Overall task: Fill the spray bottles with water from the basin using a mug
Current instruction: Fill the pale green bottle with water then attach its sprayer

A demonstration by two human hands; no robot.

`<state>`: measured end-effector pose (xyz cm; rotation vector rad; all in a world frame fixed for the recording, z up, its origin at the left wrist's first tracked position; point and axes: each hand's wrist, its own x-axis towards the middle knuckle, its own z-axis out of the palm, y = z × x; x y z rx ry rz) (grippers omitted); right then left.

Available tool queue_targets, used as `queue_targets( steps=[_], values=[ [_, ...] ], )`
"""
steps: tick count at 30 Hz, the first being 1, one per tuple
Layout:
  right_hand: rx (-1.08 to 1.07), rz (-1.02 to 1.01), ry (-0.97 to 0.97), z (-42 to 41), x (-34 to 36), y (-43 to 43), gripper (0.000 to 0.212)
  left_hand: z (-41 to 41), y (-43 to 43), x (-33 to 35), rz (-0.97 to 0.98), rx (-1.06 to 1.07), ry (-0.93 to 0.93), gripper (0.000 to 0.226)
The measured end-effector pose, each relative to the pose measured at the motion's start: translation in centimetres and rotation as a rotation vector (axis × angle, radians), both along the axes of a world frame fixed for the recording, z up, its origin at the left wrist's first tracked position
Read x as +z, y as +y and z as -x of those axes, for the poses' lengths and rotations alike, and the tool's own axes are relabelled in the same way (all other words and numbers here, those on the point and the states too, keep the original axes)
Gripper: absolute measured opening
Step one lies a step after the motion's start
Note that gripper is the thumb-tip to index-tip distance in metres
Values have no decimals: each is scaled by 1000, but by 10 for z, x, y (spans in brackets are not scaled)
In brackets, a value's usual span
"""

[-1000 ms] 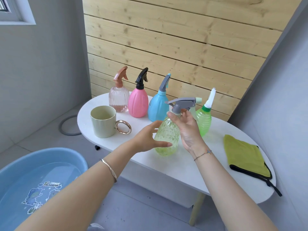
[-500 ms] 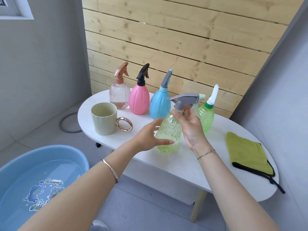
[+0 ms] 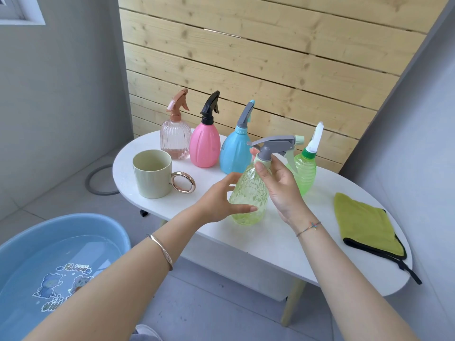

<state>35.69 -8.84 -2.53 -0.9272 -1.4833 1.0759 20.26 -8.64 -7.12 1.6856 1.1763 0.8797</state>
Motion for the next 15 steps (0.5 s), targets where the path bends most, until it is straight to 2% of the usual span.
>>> queue_targets(
  steps=[2, 5, 9, 15],
  values=[
    [23, -8, -40, -1, -1, -1, 32, 0, 1, -2, -40, 3, 23, 68],
    [-86, -33, 6, 4, -4, -3, 29, 0, 3, -7, -78, 14, 35, 71],
    [-213, -59, 44, 11, -9, -2, 20, -1, 2, -9, -81, 39, 37, 63],
    [-321, -128, 22, 18, -11, -5, 23, -5, -4, -11, -118, 72, 37, 69]
  ],
)
